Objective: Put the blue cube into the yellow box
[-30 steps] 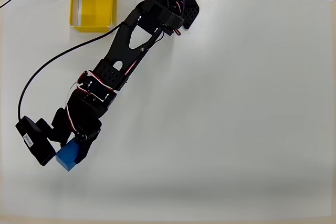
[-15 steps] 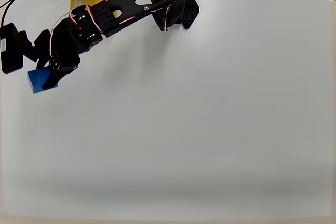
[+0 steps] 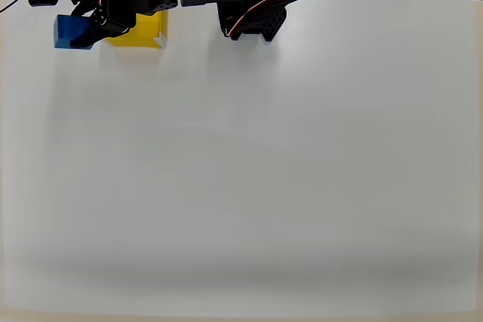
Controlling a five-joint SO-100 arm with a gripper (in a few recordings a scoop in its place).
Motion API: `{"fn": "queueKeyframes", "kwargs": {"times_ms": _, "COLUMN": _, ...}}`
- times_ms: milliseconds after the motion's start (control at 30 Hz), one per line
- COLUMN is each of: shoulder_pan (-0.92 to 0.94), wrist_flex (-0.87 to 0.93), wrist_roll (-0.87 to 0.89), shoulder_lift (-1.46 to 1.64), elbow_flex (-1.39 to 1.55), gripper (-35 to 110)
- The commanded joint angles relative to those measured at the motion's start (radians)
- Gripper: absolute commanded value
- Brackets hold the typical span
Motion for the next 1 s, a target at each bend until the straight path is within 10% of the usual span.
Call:
{"fn": "queueKeyframes", "kwargs": {"times_ms": 0, "shoulder_pan": 0.071, "wrist_flex": 0.031, "wrist_roll": -0.009, "shoulder_lift": 0.146, "elbow_flex": 0.012, "gripper": 9}}
{"fn": "queueKeyframes", "kwargs": {"times_ms": 967, "shoulder_pan": 0.270, "wrist_flex": 0.038, "wrist_roll": -0.028, "shoulder_lift": 0.469, "elbow_flex": 0.443, "gripper": 8}}
